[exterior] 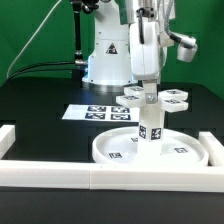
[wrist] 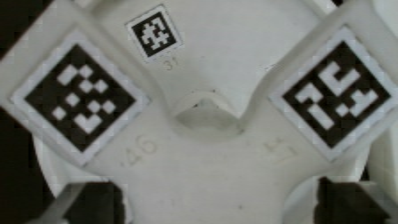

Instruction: Assemble round table

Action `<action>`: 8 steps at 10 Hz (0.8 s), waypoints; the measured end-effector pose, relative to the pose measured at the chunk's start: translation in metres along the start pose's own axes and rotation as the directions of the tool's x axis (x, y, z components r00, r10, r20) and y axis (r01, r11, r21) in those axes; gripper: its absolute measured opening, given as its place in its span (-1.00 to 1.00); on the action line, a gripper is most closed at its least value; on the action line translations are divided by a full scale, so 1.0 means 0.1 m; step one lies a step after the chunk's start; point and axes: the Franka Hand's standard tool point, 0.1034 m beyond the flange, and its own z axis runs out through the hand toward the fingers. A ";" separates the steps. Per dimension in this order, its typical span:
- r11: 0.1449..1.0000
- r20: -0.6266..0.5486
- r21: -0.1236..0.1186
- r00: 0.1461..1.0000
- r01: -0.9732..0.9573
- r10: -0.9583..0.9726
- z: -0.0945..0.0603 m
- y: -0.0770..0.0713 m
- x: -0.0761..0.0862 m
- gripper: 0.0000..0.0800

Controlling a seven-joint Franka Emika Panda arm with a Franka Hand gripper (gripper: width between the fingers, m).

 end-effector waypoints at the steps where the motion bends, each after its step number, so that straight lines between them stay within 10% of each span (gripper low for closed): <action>1: 0.999 0.017 0.009 0.999 0.037 -0.037 -0.07 -0.02 -0.01 0.56; 4: 0.992 0.048 0.049 0.992 0.113 -0.115 -0.30 -0.10 -0.08 0.62; 8: 0.946 0.033 0.041 0.946 0.321 -0.322 -0.24 -0.07 -0.09 0.62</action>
Offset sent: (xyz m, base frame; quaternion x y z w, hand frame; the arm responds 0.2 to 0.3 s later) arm -0.0022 0.0056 0.0322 0.0158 -0.0435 -0.0254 0.9986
